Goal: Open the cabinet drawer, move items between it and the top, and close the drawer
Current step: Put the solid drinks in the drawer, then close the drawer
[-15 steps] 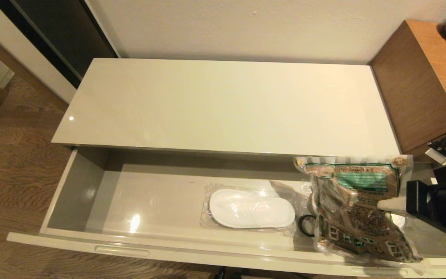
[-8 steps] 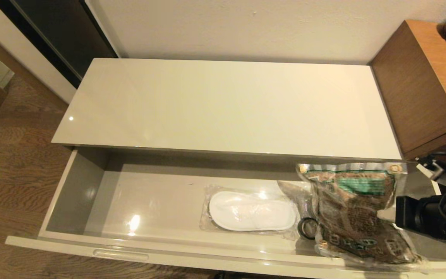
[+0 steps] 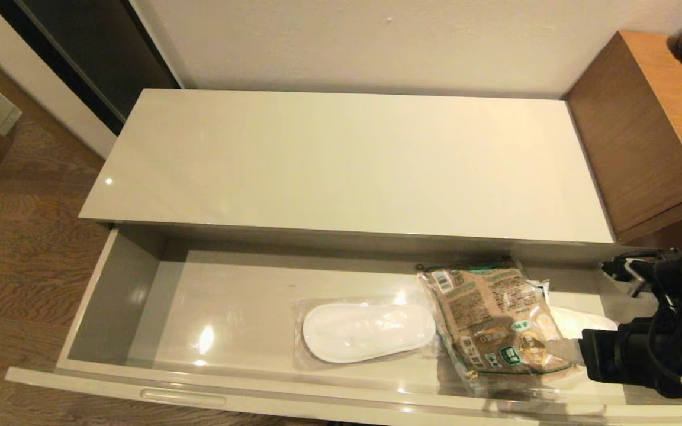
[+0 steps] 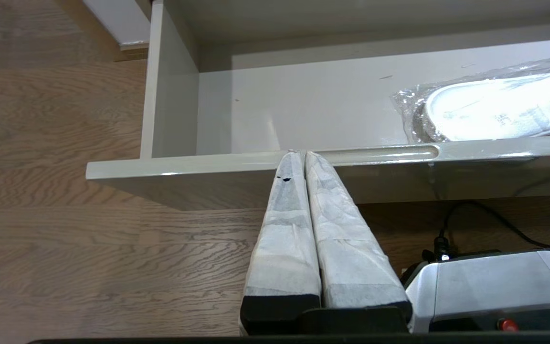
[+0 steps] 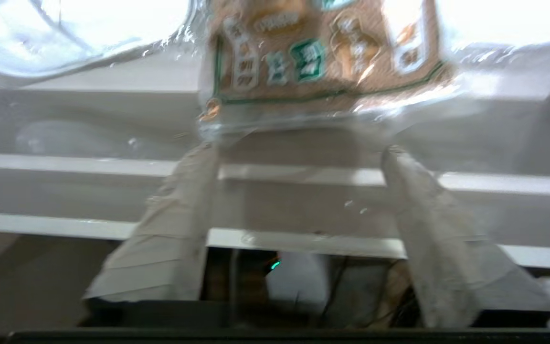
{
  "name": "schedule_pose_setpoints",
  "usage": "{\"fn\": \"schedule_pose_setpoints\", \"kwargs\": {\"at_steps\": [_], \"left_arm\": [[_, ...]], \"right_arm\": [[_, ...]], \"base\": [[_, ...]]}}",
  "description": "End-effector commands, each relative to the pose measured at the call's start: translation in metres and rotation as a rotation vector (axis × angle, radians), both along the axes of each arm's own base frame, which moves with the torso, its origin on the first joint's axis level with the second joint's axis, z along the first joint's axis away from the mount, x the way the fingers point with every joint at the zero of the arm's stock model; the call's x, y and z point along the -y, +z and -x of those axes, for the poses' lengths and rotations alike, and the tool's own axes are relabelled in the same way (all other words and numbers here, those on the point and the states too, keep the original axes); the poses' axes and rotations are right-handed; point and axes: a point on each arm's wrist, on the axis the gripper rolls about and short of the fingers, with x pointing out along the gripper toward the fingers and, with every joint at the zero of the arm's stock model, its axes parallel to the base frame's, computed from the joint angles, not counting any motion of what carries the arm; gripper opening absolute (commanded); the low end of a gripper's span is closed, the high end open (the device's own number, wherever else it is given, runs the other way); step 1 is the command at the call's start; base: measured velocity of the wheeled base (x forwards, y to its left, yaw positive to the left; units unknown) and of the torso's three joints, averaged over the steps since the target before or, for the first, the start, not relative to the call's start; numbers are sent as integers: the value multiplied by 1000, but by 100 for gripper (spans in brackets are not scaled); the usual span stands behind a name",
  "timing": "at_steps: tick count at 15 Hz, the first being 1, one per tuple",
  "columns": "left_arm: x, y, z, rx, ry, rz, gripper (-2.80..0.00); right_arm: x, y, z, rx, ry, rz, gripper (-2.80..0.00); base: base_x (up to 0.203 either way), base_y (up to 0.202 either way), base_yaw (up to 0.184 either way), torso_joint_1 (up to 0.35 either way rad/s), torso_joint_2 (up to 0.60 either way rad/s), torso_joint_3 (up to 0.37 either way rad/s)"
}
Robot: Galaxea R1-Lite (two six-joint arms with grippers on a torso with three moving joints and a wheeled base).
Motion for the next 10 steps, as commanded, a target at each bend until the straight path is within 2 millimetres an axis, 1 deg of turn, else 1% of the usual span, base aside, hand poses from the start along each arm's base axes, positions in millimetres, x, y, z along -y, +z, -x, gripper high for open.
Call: {"fn": "schedule_pose_setpoints", "kwargs": {"at_steps": [1, 2, 4, 6, 7, 8, 9, 10], "left_arm": [[0, 0, 0, -2, 1, -1, -280], [0, 0, 0, -2, 1, -1, -280], [0, 0, 0, -2, 1, -1, -280], [0, 0, 0, -2, 1, -1, -280], [0, 0, 0, -2, 1, -1, -280], [0, 0, 0, -2, 1, -1, -280], [0, 0, 0, -2, 1, -1, -280], [0, 0, 0, -2, 1, -1, -280]], "right_arm": [[2, 12, 11, 67, -2, -3, 0], [6, 16, 20, 80, -8, -1, 0], [15, 18, 43, 49, -16, 19, 0], [25, 16, 70, 36, -19, 23, 0], [28, 13, 78, 15, -24, 24, 0], [29, 7, 81, -17, -40, 19, -280], [30, 0, 81, -56, -56, 18, -280], [29, -2, 79, -67, -59, 20, -280]], "base": [[0, 0, 0, 0, 0, 0], [0, 0, 0, 0, 0, 0], [0, 0, 0, 0, 0, 0], [0, 0, 0, 0, 0, 0], [0, 0, 0, 0, 0, 0], [0, 0, 0, 0, 0, 0], [0, 0, 0, 0, 0, 0], [0, 0, 0, 0, 0, 0]]}}
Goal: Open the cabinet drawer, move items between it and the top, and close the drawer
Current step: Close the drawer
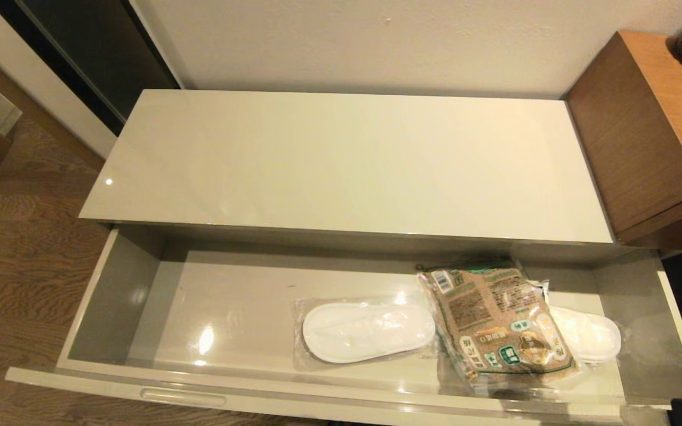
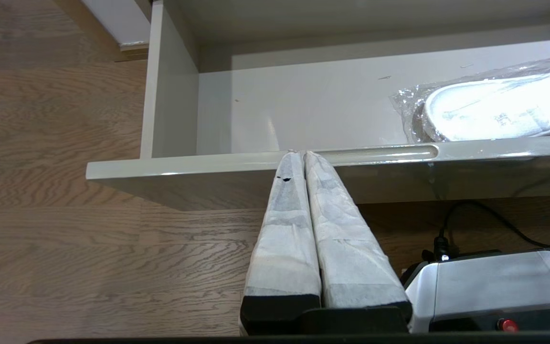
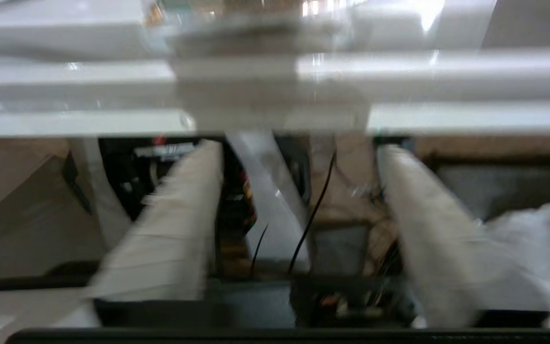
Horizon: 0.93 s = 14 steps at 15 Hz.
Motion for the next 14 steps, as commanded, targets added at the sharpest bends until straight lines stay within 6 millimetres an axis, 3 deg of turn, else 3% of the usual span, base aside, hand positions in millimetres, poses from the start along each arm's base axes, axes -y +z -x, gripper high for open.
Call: {"fn": "schedule_pose_setpoints", "kwargs": {"at_steps": [1, 9, 14], "left_arm": [[0, 0, 0, -1, -1, -1, -280], [0, 0, 0, -1, -1, -1, -280], [0, 0, 0, 0, -1, -1, -280]], "right_arm": [[0, -5, 0, -18, -7, -4, -280], [-15, -48, -37, -290, -83, 42, -280], [-20, -66, -52, -392, -167, 50, -280]], "base": [[0, 0, 0, 0, 0, 0], [0, 0, 0, 0, 0, 0], [0, 0, 0, 0, 0, 0]]}}
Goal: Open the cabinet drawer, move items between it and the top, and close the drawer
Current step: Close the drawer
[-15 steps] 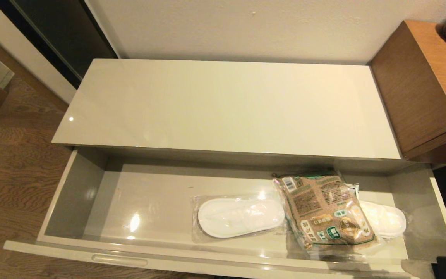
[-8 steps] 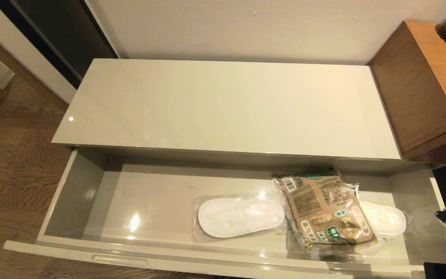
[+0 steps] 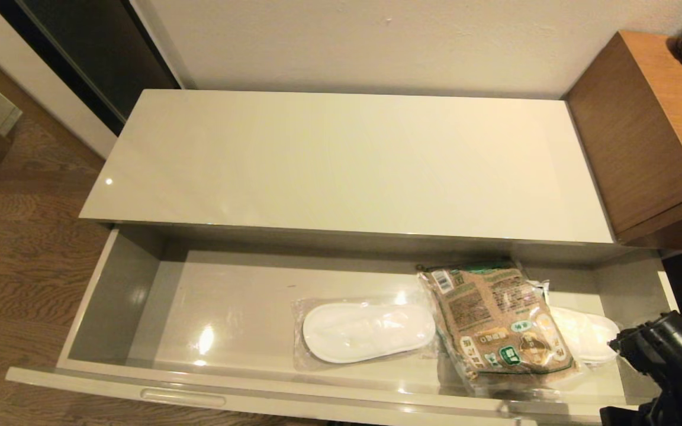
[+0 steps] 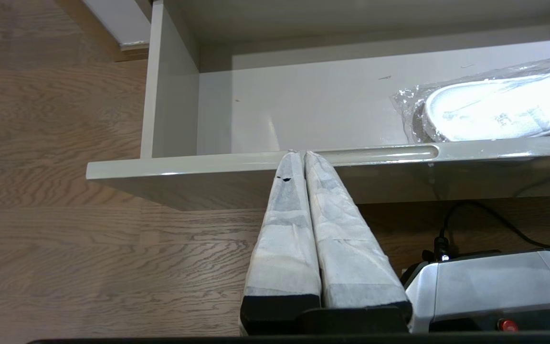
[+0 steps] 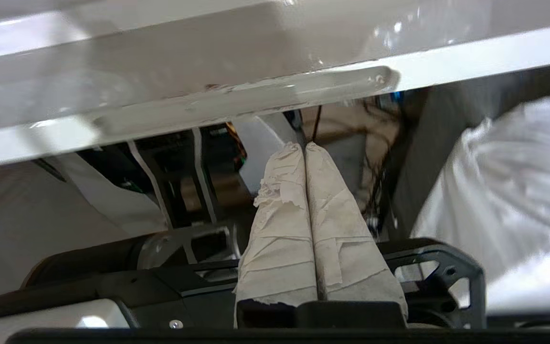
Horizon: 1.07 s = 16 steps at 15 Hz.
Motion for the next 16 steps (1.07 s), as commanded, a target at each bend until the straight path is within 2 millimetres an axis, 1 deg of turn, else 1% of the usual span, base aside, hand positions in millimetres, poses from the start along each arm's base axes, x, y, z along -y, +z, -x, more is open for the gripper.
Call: {"fn": "schedule_pose_setpoints", "kwargs": {"at_steps": [1, 5, 8, 10, 11, 13, 16], "left_arm": [[0, 0, 0, -1, -1, -1, -280], [0, 0, 0, -1, -1, -1, -280], [0, 0, 0, -1, -1, -1, -280], [0, 0, 0, -1, -1, -1, -280], [0, 0, 0, -1, -1, -1, -280], [0, 0, 0, -1, -1, 1, -280], [0, 0, 0, -1, -1, -1, -280]], "right_arm": [[-3, -10, -8, -61, -19, 19, -280], [-9, -20, -24, -100, -97, 22, -280], [-13, -17, -34, -71, -165, -3, -280], [-14, -14, -37, -39, -193, -22, -280], [-15, -11, -40, -4, -212, -45, -280], [-18, 3, -48, 109, -254, -105, -280], [-23, 33, -64, 257, -333, -175, -280]], "base": [[0, 0, 0, 0, 0, 0], [0, 0, 0, 0, 0, 0], [0, 0, 0, 0, 0, 0], [0, 0, 0, 0, 0, 0], [0, 0, 0, 0, 0, 0], [0, 0, 0, 0, 0, 0], [0, 0, 0, 0, 0, 0]]}}
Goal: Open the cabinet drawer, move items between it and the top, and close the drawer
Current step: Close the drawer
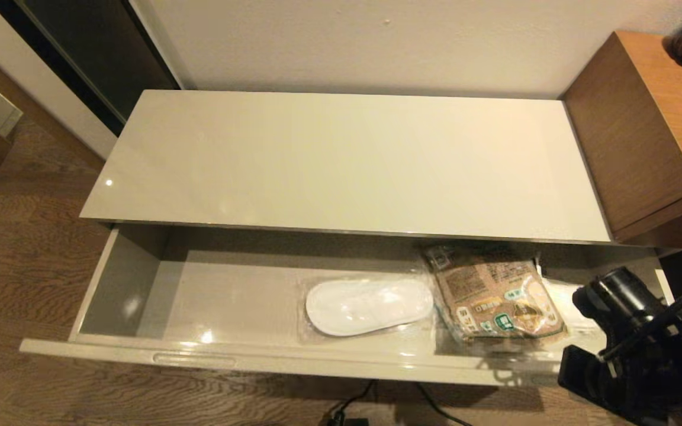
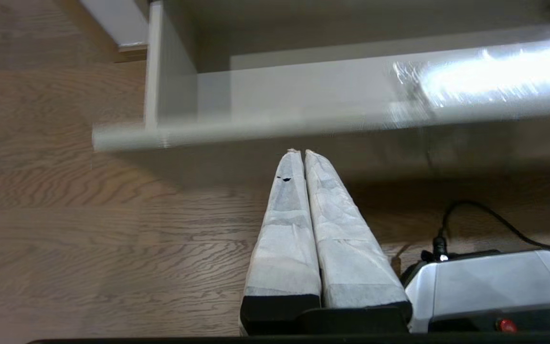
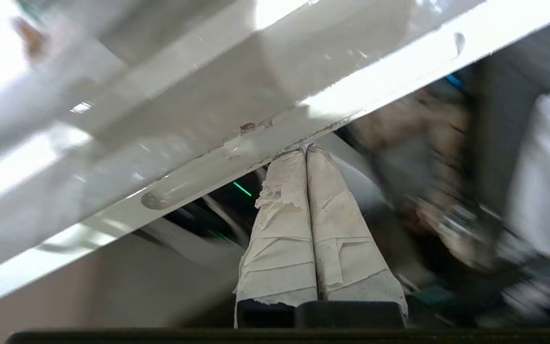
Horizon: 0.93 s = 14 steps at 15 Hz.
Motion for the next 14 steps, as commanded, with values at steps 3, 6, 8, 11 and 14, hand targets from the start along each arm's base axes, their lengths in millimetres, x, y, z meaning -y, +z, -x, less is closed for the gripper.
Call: {"fn": "schedule_pose_setpoints", "kwargs": {"at_steps": [3, 6, 8, 11, 14], "left_arm": [[0, 0, 0, -1, 1, 0, -280], [0, 0, 0, 0, 1, 0, -280], [0, 0, 0, 0, 1, 0, -280], [0, 0, 0, -1, 1, 0, -280], [0, 0, 0, -1, 1, -1, -280]], "right_arm": [[-2, 40, -25, 178, -122, 53, -280], [4, 73, -40, 270, -155, 43, -280], [9, 87, -45, 282, -171, 39, -280], [11, 91, -42, 265, -171, 44, -280], [19, 110, -14, 293, -132, 61, -280]], "base": [[0, 0, 0, 0, 0, 0], [0, 0, 0, 0, 0, 0], [0, 0, 0, 0, 0, 0], [0, 0, 0, 0, 0, 0], [0, 0, 0, 0, 0, 0]]}}
